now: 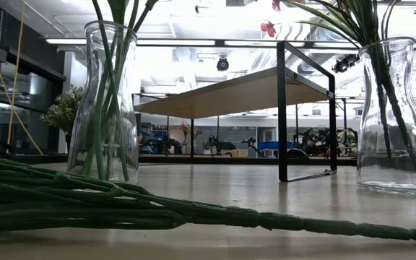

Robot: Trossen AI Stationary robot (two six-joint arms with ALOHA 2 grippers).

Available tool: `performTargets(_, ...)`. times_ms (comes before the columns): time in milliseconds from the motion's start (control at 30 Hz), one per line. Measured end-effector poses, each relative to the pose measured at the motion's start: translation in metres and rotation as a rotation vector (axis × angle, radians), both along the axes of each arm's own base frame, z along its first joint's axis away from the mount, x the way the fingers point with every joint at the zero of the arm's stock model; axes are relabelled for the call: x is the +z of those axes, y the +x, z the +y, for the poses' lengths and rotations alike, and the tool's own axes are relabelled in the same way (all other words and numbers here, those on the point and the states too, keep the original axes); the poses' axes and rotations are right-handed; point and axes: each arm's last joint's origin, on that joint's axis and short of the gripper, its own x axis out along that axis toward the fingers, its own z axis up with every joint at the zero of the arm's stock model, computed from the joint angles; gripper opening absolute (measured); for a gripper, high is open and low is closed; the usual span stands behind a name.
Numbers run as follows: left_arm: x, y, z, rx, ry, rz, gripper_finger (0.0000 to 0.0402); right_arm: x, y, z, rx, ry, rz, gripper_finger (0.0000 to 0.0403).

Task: Pick and place flowers into a vace then onto a shelf
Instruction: Put the blue flowers into the right transparent vase

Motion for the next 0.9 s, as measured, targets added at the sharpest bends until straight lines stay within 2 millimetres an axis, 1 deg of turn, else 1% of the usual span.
performTargets(233,-0.005,0.003,-0.005,-0.006,0.014,0.011,0.0156,0.013,0.002,0.038,0.103,-0.038,0.069,0.0097)
performTargets(433,-0.009,0.001,-0.005,-0.028,0.050,0.037,0.0156,0.019,0.002,0.077,0.107,-0.046,0.123,0.0086)
performTargets(667,-0.010,-0.016,-0.017,-0.094,0.053,0.038,0.0156,0.021,0.005,0.122,0.001,-0.067,0.167,0.0087)
performTargets(900,-0.010,-0.039,-0.028,-0.132,0.062,0.020,0.0156,0.012,0.019,0.162,-0.131,-0.056,0.252,0.0083)
